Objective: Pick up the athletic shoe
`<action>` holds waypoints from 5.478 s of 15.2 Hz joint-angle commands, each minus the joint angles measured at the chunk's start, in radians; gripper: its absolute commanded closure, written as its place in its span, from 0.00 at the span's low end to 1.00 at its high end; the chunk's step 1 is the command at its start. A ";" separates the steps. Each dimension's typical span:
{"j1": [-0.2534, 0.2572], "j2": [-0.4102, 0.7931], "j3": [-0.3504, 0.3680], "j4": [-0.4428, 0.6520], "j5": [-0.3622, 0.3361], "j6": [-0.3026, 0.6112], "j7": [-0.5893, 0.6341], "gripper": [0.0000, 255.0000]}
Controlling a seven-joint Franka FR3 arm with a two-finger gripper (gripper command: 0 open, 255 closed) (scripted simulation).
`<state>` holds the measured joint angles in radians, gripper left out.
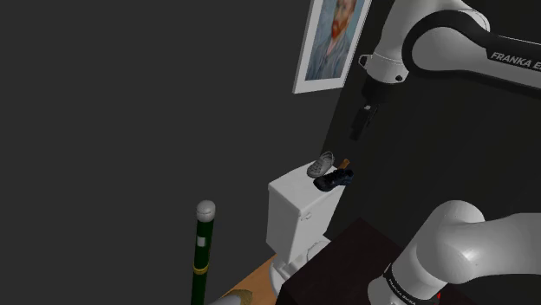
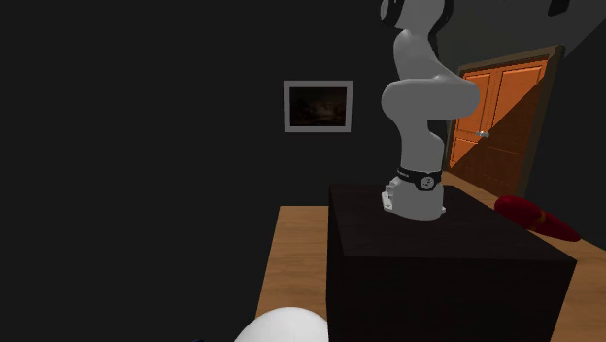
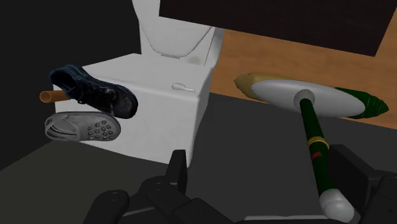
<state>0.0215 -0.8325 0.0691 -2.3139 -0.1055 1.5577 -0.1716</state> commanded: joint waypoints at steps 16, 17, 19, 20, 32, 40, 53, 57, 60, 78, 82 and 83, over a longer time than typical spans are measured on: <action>-0.115 0.226 -0.268 -0.138 -0.119 0.401 -0.142 0.00; -0.121 0.251 -0.286 -0.137 -0.123 0.428 -0.152 0.00; -0.131 0.304 -0.323 -0.133 -0.128 0.482 -0.173 0.00; -0.136 0.332 -0.341 -0.129 -0.128 0.508 -0.185 0.00; -0.161 0.738 -0.548 0.007 0.012 0.784 -0.391 0.00; -0.240 1.061 -0.582 0.192 0.278 0.870 -0.613 0.00; -0.522 1.558 -0.469 0.662 0.541 0.831 -0.784 0.00; -0.606 1.718 -0.442 0.862 0.570 0.786 -0.782 0.00; -0.631 1.779 -0.431 0.924 0.580 0.785 -0.781 0.00; -0.643 1.836 -0.415 0.948 0.593 0.818 -0.788 1.00; -0.634 1.795 -0.426 0.930 0.583 0.795 -0.783 1.00; -0.632 1.785 -0.429 0.926 0.581 0.788 -0.782 1.00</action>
<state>-0.6129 0.9655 -0.3571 -1.3790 0.4769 2.3489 -0.9531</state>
